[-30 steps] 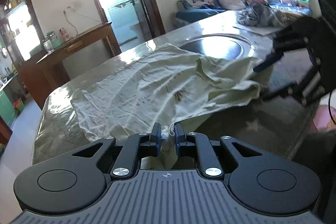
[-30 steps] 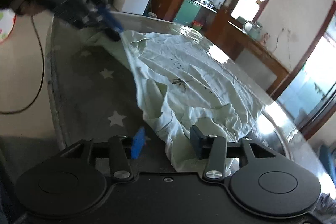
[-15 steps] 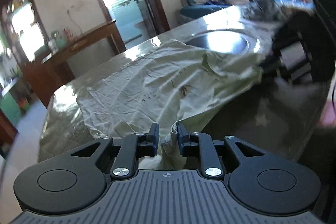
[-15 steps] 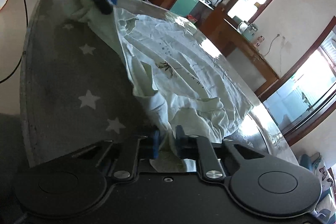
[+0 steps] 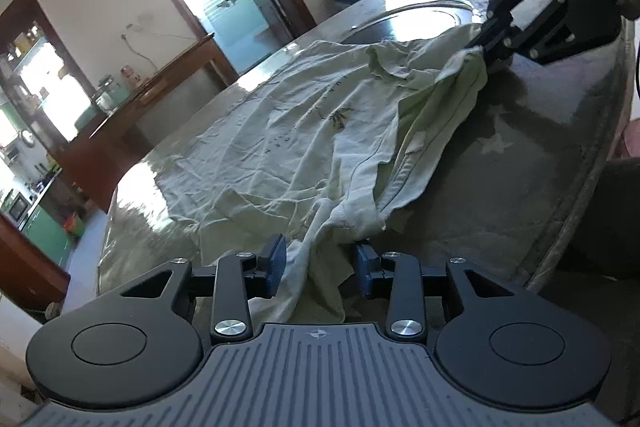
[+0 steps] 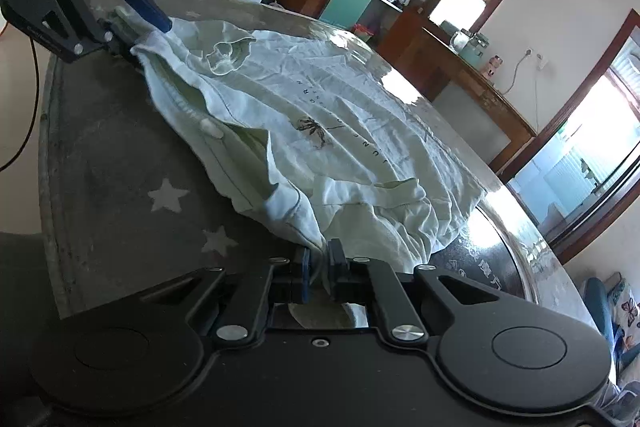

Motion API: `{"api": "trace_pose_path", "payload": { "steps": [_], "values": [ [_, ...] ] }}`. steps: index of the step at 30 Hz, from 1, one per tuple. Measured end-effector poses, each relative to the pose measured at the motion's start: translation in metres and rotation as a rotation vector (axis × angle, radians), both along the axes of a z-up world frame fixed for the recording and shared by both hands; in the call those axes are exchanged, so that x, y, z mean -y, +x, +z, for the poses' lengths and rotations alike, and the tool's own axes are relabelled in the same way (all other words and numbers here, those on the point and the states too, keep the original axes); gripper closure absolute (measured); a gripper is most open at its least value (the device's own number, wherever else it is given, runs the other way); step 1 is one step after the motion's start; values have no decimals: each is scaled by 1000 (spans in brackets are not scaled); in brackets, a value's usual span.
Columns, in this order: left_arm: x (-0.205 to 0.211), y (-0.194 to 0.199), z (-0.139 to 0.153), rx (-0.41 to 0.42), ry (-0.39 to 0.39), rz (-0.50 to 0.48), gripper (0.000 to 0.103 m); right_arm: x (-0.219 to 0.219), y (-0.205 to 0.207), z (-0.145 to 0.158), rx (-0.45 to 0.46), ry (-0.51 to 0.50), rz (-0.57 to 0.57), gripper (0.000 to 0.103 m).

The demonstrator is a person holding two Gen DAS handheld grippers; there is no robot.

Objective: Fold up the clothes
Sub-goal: 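Lift the hem with both grippers and carry it over the shirt, then lower the hem onto the shirt with both grippers, folding it over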

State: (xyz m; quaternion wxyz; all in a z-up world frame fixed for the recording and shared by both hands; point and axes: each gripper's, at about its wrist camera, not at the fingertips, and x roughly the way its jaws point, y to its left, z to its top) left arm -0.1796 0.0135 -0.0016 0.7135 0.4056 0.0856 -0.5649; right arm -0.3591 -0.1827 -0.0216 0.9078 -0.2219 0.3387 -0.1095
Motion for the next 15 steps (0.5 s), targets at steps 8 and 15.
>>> {"api": "trace_pose_path", "payload": {
  "steps": [8, 15],
  "values": [
    [-13, 2, 19, -88, -66, 50, 95, -7, -13, 12, 30, 6, 15, 98],
    [-70, -39, 57, -107, -119, 15, 96, -29, -56, 41, 43, 70, 57, 98]
  ]
}}
